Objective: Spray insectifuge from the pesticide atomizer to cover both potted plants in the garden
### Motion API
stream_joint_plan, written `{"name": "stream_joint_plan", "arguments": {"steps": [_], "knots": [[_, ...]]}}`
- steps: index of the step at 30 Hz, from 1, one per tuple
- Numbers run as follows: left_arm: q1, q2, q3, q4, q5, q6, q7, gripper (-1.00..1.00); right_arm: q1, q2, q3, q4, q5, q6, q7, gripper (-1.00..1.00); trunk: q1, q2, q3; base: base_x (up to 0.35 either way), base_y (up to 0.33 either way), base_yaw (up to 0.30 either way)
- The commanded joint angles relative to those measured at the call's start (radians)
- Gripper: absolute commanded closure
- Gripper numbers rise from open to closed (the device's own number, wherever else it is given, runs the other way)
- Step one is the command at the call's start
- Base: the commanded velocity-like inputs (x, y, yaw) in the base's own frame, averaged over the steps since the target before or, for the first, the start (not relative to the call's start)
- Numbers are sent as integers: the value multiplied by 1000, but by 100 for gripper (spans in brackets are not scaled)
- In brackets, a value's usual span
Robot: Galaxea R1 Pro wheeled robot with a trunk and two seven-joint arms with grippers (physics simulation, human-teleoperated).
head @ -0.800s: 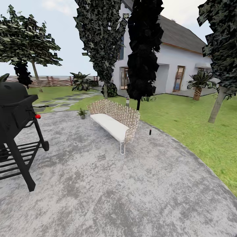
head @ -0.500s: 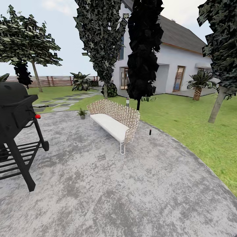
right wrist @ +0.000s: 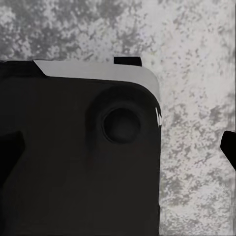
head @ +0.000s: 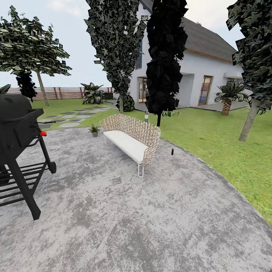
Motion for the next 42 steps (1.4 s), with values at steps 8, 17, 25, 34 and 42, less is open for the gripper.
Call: {"name": "stream_joint_plan", "arguments": {"steps": [8,17,25,34,42], "knots": [[-40,2,-1,-45,-6,-2,-10,-100,-7,-20,-6,-44,-4,-48,-1,-100,0,-1,-1,0,0,0],[-190,7,-4,-244,-7,-20,-11,-100,-12,-25,-7,-417,-2,-258,1,-100,0,-1,-1,0,0,0],[-183,35,3,-222,1,-212,-8,-100,-13,-24,-7,-415,-3,-260,1,-100,0,-1,-1,0,0,-131],[-183,45,4,-201,0,-242,-5,-100,-13,-24,-7,-380,-4,-260,2,-100,0,-1,-1,0,0,-261],[-183,46,4,-199,0,-243,0,-100,-13,-25,-8,-381,-4,-260,1,-100,0,-1,-1,0,0,-268]]}}
